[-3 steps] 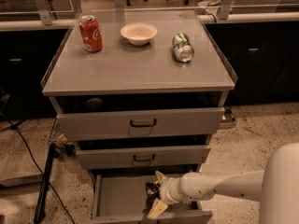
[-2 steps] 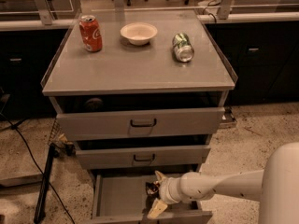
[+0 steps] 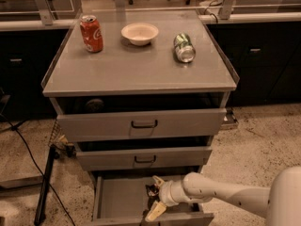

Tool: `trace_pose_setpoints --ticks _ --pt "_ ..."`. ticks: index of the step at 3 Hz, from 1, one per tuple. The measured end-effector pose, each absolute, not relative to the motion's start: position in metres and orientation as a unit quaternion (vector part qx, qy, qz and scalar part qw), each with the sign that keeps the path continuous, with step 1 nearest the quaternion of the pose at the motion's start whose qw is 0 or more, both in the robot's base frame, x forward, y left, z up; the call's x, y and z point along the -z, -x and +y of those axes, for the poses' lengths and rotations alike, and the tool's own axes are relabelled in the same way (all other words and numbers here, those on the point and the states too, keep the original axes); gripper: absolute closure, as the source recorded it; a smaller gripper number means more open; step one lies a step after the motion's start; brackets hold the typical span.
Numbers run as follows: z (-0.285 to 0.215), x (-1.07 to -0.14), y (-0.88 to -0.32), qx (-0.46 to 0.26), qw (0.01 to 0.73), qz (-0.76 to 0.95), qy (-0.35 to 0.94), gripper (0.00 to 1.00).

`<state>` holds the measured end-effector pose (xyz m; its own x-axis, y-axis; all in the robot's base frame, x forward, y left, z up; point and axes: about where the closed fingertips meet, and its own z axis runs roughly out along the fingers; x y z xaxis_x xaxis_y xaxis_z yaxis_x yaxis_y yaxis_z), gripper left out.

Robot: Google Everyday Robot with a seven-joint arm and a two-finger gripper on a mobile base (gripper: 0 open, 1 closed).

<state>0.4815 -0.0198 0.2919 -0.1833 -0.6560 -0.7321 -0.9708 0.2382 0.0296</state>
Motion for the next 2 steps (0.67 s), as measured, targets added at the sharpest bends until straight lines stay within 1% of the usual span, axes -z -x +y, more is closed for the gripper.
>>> trace_pose_setpoints --ticks 1,2 --pt "-0.0145 -0.2510 -0.4866 -0.321 0.305 0.722 0.531 0.00" --pt "-0.0146 -0.2510 -0.4868 -0.321 0.305 0.722 0.532 0.00"
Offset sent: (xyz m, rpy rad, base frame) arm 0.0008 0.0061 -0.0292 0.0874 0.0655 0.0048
